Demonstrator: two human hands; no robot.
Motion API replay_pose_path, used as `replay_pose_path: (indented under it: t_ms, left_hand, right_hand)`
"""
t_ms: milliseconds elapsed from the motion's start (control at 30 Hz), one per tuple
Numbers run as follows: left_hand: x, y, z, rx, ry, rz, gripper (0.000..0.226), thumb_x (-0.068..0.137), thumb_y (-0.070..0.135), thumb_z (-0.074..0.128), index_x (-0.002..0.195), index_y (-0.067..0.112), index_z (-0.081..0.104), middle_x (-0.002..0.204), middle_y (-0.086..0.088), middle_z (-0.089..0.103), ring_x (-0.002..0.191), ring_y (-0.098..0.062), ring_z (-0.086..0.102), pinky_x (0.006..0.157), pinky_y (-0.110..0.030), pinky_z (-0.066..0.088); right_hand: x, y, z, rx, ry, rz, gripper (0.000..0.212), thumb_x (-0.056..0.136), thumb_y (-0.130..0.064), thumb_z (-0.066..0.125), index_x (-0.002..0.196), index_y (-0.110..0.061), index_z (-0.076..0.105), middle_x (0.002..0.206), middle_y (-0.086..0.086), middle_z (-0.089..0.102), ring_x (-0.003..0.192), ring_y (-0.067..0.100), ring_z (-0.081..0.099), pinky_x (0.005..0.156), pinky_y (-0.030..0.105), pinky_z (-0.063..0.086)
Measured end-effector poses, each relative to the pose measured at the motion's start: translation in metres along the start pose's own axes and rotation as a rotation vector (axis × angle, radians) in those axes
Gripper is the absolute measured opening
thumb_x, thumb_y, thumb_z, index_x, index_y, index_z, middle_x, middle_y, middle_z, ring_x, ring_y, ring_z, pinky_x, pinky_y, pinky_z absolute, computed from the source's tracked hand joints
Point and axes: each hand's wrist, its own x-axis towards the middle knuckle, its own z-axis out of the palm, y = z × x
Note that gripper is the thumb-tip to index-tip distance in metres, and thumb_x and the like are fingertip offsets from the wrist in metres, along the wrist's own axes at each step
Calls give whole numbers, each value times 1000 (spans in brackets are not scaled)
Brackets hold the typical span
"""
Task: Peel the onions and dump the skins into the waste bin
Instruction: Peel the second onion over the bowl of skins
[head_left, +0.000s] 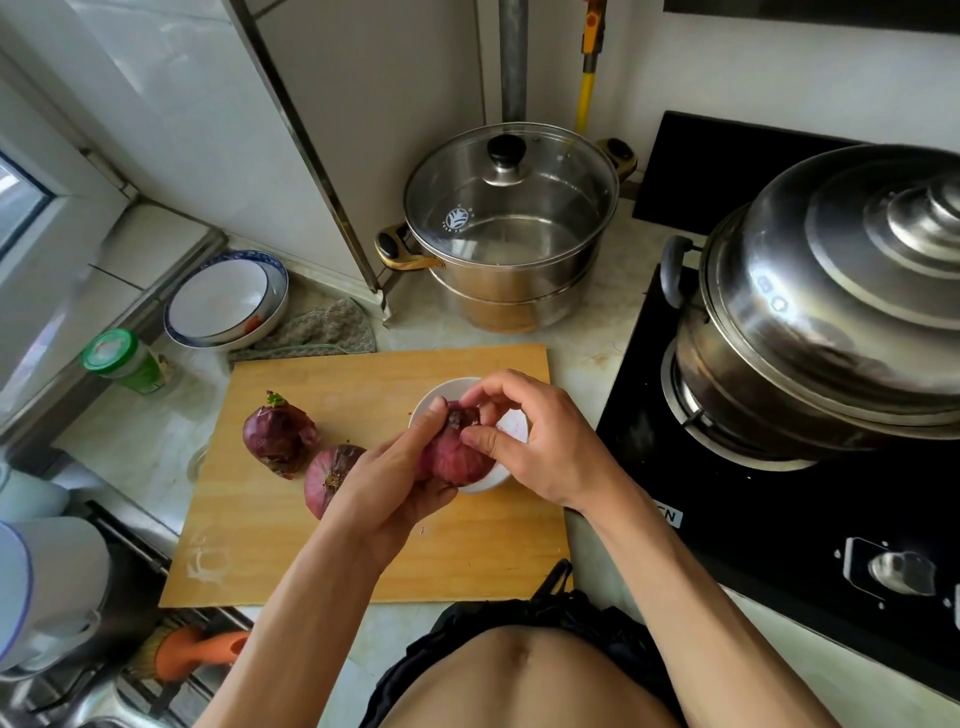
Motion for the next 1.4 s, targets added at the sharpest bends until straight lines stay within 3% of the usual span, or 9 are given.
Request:
replay_pose_path:
  t_ms: [133,300,533,733,900,1233,1400]
  left_hand:
    - [0,1,0,-22,1,-4,51,76,57,71,104,16,78,89,-6,72,73,-13,60,59,-23,55]
    - [1,1,1,-42,-5,-14,51,76,56,72,106,15,77,90,-7,74,74,-14,60,59,-24,56]
    - [2,1,1,-87,-11,-53,55,71,58,75,105,14,79,100,-14,75,92,-23,60,68,-28,59]
    - [3,1,2,-127,-25,-75,62,69,61,73,112,16,75,102,-13,75,75,-17,65,64,-27,61]
    - [4,0,-3,-156,-28,-61,67,72,61,70,119,14,71,100,-11,74,71,-15,65,62,-26,60]
    - [3,-1,-19,-202,-37,6,68,79,59,63,131,16,65,102,-8,75,73,-13,71,61,-25,59]
    - [2,0,-22,-243,-49,64,69,82,59,60,136,15,63,126,-14,72,88,-15,72,65,-26,61]
  right_hand:
    - [-1,10,0,42,87,-21,21,84,-23,77,101,-12,74,95,-2,65,91,16,65,84,38,55]
    - [0,14,0,52,129,-54,10,83,-18,77,89,-10,76,90,3,66,85,16,65,79,37,54]
    - [1,14,3,82,132,-48,4,88,-15,71,87,-12,71,90,0,64,86,15,63,78,31,53]
    - [-1,8,1,239,171,24,6,89,-18,69,85,-22,67,81,-10,65,77,3,61,74,16,46]
    - [-1,10,0,358,211,89,6,87,-22,71,86,-17,69,75,-7,69,70,6,64,69,20,51]
    - [-1,15,1,395,213,164,8,92,-8,68,86,-14,68,71,-13,68,69,1,61,68,16,49]
    - [0,17,4,402,222,224,5,92,-7,67,88,-10,68,70,-13,69,68,0,62,67,15,49]
